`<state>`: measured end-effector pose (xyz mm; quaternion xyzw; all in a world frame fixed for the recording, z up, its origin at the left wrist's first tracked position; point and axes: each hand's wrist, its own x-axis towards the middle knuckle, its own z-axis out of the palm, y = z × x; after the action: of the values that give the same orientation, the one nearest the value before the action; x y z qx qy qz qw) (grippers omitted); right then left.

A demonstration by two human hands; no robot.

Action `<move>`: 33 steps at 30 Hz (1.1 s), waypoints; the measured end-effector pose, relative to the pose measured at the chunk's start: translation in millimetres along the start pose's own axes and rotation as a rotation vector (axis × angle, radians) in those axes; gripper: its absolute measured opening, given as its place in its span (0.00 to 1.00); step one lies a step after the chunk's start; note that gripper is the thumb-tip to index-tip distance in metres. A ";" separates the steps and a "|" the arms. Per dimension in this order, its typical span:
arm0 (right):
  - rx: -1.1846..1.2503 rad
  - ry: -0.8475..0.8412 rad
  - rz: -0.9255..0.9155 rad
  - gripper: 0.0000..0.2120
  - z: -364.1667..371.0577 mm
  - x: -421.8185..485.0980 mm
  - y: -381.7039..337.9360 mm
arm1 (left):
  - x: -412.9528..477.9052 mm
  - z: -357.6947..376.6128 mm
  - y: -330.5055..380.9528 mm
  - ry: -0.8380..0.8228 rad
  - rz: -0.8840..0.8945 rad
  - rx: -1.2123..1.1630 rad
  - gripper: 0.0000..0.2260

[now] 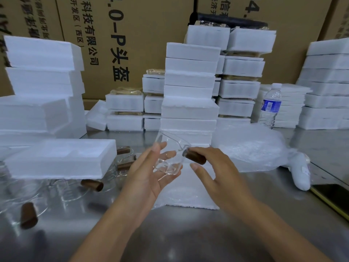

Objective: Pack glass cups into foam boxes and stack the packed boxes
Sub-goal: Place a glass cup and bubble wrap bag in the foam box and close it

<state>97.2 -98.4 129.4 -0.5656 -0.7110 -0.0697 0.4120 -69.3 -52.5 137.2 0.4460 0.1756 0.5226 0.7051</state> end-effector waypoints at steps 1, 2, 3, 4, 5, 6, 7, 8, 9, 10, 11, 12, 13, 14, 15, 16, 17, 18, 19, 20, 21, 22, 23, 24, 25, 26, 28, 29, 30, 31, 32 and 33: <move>-0.027 0.013 -0.022 0.11 -0.6 0.0 1.9 | -0.3 0.5 -2.0 -0.009 0.000 0.021 0.25; -0.069 0.027 -0.035 0.10 -1.8 0.3 3.5 | -0.5 1.2 -3.8 -0.014 -0.002 0.042 0.26; -0.114 0.043 -0.037 0.10 -3.4 1.4 5.2 | -0.3 1.6 -5.6 -0.019 -0.003 0.067 0.27; -0.144 0.058 -0.029 0.09 -5.3 2.4 7.5 | -0.2 2.6 -7.1 -0.023 -0.005 0.106 0.29; -0.154 0.074 -0.013 0.09 -7.1 3.8 10.0 | 0.0 3.1 -8.9 -0.023 -0.004 0.174 0.31; -0.151 0.093 0.011 0.09 -8.5 4.9 12.7 | 0.4 3.4 -10.9 -0.016 0.001 0.277 0.32; -0.135 0.120 0.044 0.09 -9.3 5.5 15.8 | 0.8 3.0 -13.5 0.001 0.015 0.405 0.32; -0.099 0.154 0.091 0.09 -10.1 6.0 19.8 | 0.9 2.0 -16.2 0.023 0.046 0.541 0.28; -0.044 0.192 0.152 0.09 -10.6 6.1 24.2 | 0.7 0.6 -19.5 0.042 0.098 0.680 0.22; 0.021 0.233 0.216 0.10 -10.9 6.2 28.5 | -0.4 -0.5 -22.4 0.052 0.159 0.818 0.14; 0.083 0.275 0.276 0.10 -11.1 5.9 32.3 | -1.7 -1.9 -24.7 0.047 0.220 0.957 0.09; 0.138 0.311 0.330 0.11 -10.9 6.0 35.6 | -3.0 -3.5 -26.9 0.025 0.271 1.091 0.06; 0.188 0.339 0.380 0.11 -10.8 6.1 38.4 | -4.7 -5.4 -28.7 -0.006 0.306 1.213 0.05; 0.229 0.361 0.421 0.11 -11.0 6.2 40.4 | -6.4 -6.4 -29.5 -0.035 0.326 1.312 0.05; 0.261 0.378 0.451 0.10 -11.4 6.5 41.0 | -8.1 -7.3 -29.7 -0.056 0.331 1.380 0.06; 0.283 0.387 0.469 0.11 -12.1 7.0 40.4 | -9.1 -7.6 -29.4 -0.067 0.326 1.421 0.09; 0.293 0.390 0.480 0.12 -12.7 7.5 39.1 | -9.5 -7.8 -29.0 -0.072 0.316 1.444 0.11; 0.296 0.391 0.489 0.13 -13.3 8.1 38.3 | -9.8 -7.5 -28.3 -0.072 0.310 1.458 0.13; 0.297 0.392 0.497 0.15 -13.7 8.5 37.8 | -10.0 -7.3 -27.7 -0.070 0.302 1.470 0.14; 0.298 0.391 0.505 0.15 -13.9 8.9 37.5 | -10.4 -7.1 -27.0 -0.071 0.294 1.479 0.13; 0.306 0.390 0.515 0.15 -14.1 9.0 37.4 | -10.7 -6.8 -26.5 -0.073 0.288 1.486 0.12; 0.319 0.388 0.526 0.15 -13.9 9.1 37.7 | -11.1 -6.2 -25.8 -0.073 0.282 1.494 0.10; 0.333 0.388 0.537 0.15 -13.7 8.8 38.4 | -11.7 -5.6 -25.1 -0.068 0.270 1.503 0.09; 0.345 0.389 0.547 0.14 -13.4 8.7 38.9 | -12.3 -4.6 -24.4 -0.058 0.252 1.513 0.08; 0.357 0.391 0.556 0.13 -13.1 8.4 39.4 | -12.7 -3.4 -23.3 -0.041 0.234 1.524 0.08; 0.368 0.394 0.560 0.13 -12.9 8.2 39.7 | -13.1 -2.4 -22.2 -0.019 0.222 1.536 0.09; 0.374 0.395 0.555 0.13 -12.6 8.0 40.0 | -12.3 -1.6 -21.5 0.026 0.210 1.560 0.11; 0.373 0.391 0.549 0.13 -12.5 7.8 40.0 | -11.4 -1.8 -21.7 0.048 0.205 1.567 0.11; 0.370 0.385 0.544 0.13 -12.5 7.8 39.7 | -10.1 -2.3 -22.0 0.069 0.199 1.568 0.12; 0.367 0.378 0.536 0.12 -12.5 7.9 39.3 | -8.4 -3.1 -22.3 0.088 0.194 1.571 0.15; 0.363 0.372 0.530 0.12 -12.4 8.2 39.0 | -6.5 -4.2 -22.8 0.102 0.189 1.581 0.18; 0.360 0.366 0.527 0.12 -12.4 8.4 39.0 | -4.8 -5.3 -23.2 0.109 0.186 1.599 0.22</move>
<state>136.8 -85.5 128.7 -0.6259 -0.4563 0.0648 0.6291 -61.5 -55.8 114.4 0.8022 0.4927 0.3163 0.1164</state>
